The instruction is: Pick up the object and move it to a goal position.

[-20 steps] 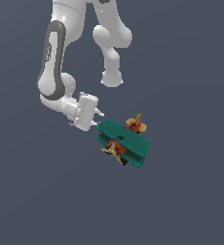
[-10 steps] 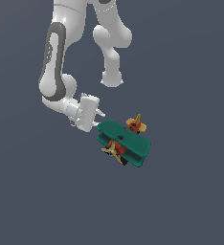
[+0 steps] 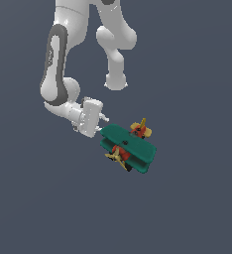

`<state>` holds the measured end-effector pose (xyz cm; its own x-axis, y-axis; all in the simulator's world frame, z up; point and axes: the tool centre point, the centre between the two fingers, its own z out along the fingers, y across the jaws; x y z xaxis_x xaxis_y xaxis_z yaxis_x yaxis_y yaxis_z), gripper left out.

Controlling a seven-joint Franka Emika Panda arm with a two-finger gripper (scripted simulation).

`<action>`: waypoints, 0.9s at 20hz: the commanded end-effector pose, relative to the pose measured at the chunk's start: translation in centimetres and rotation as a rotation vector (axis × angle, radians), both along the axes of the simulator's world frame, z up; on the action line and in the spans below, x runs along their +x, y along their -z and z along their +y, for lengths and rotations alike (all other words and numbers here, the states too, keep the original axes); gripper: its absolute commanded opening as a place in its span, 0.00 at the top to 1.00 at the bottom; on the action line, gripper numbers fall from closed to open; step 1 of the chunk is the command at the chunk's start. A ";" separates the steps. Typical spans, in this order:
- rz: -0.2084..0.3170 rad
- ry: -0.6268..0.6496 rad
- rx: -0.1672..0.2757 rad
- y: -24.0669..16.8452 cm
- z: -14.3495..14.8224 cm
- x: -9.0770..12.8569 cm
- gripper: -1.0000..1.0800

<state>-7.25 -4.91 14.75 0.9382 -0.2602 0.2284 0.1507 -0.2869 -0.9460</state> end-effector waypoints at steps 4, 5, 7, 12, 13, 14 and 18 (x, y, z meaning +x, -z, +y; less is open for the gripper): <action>-0.024 0.026 0.016 0.2 -0.5 0.2 0.38; -0.029 0.031 0.019 0.2 -0.6 0.2 0.38; -0.037 0.041 0.024 0.3 -0.7 0.3 0.38; -0.050 0.055 0.031 0.4 -1.0 0.4 0.38; -0.051 0.056 0.032 0.4 -1.0 0.4 0.38; -0.051 0.056 0.032 0.4 -1.0 0.4 0.38; -0.049 0.055 0.031 0.5 -0.6 0.5 0.38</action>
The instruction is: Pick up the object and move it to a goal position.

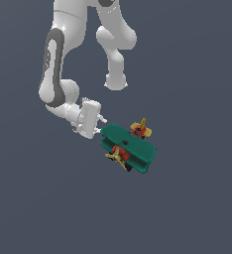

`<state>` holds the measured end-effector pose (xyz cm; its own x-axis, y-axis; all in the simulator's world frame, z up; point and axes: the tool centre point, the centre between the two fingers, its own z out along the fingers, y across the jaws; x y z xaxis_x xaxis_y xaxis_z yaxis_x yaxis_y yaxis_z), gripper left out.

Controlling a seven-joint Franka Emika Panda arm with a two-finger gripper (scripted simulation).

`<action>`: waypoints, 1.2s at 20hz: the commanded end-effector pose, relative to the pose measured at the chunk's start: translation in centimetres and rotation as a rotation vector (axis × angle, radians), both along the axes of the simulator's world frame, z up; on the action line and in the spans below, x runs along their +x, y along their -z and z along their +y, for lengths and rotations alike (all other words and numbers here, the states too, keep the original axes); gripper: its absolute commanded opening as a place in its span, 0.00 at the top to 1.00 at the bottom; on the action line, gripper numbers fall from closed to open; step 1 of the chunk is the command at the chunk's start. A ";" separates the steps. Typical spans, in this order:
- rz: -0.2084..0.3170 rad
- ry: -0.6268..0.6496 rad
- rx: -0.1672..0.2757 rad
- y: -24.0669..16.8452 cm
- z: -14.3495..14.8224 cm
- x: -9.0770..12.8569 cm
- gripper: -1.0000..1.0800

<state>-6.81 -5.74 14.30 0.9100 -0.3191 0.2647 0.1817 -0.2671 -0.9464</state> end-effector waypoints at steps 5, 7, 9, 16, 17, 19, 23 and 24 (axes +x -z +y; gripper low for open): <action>-0.001 0.000 0.001 0.5 2.4 0.9 0.38; 0.000 0.001 0.001 0.6 2.9 1.0 0.38; 0.000 0.001 0.001 0.6 3.1 1.1 0.38; 0.000 0.001 0.001 0.6 3.1 1.1 1.00; 0.000 0.001 0.001 0.6 3.1 1.1 1.00; 0.000 0.001 0.001 0.6 3.1 1.1 1.00; 0.002 0.001 0.002 0.5 2.9 1.2 1.00; 0.002 0.001 0.002 0.3 2.7 1.3 1.00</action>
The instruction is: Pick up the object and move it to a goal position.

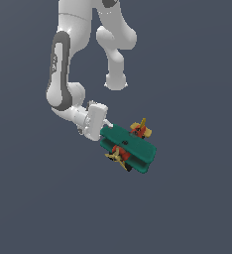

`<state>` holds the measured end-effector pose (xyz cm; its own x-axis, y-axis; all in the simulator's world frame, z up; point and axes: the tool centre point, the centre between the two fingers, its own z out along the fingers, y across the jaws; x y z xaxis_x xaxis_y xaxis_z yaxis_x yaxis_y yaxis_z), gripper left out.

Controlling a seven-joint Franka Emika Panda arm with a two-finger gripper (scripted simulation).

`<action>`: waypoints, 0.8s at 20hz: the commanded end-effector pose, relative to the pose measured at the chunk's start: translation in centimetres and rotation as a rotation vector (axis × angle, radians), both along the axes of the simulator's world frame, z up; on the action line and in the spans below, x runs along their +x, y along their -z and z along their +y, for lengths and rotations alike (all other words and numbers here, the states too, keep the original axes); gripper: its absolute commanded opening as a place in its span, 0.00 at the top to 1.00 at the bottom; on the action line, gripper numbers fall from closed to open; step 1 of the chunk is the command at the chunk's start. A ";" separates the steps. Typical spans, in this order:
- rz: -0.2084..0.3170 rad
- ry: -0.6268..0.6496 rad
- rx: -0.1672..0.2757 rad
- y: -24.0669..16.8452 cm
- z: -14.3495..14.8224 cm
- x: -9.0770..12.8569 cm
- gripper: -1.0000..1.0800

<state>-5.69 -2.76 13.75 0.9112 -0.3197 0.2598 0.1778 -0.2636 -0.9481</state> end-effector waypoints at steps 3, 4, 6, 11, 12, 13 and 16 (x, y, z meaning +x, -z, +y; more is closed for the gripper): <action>-0.002 0.001 -0.002 -1.0 -0.8 0.8 1.00; -0.002 0.001 -0.003 -1.4 -1.1 1.0 1.00; -0.002 0.001 -0.003 -2.2 -1.8 1.7 1.00; -0.003 0.001 -0.004 -4.7 -3.8 3.7 1.00; -0.003 0.001 -0.004 -5.3 -4.2 4.1 1.00; -0.003 0.001 -0.004 -5.7 -4.6 4.5 1.00; -0.004 0.000 -0.004 -6.9 -5.5 5.5 1.00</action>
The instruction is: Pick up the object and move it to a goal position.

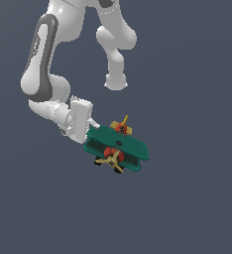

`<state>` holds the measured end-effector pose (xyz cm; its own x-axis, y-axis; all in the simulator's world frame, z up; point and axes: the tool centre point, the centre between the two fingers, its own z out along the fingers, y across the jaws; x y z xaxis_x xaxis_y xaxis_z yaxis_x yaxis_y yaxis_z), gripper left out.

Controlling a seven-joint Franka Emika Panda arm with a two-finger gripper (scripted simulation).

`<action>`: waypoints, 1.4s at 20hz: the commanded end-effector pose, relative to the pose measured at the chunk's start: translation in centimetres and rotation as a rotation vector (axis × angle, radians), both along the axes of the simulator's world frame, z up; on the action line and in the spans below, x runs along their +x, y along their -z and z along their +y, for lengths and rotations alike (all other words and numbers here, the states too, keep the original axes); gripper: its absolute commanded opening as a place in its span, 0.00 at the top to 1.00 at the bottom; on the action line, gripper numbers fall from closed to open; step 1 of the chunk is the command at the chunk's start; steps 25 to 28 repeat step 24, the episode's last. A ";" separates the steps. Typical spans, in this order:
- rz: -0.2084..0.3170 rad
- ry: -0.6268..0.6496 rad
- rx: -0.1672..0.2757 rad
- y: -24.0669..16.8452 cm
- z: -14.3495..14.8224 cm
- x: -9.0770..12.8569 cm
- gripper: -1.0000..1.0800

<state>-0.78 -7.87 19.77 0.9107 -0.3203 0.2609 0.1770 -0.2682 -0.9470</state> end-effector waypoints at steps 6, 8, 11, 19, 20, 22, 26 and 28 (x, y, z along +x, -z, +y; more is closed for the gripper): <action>-0.006 -0.001 0.001 -2.0 -1.4 1.7 1.00; -0.006 -0.001 0.001 -2.1 -1.5 1.8 1.00; -0.001 0.000 0.001 -1.8 -1.5 1.6 1.00; -0.001 0.000 0.001 -4.1 -1.3 3.3 1.00; -0.002 0.000 0.002 -4.4 -1.3 3.5 1.00; -0.002 0.000 0.002 -4.8 -1.2 3.7 1.00; -0.002 0.000 0.002 -4.9 -1.2 3.8 1.00; -0.002 0.000 0.002 -4.9 -1.2 3.8 1.00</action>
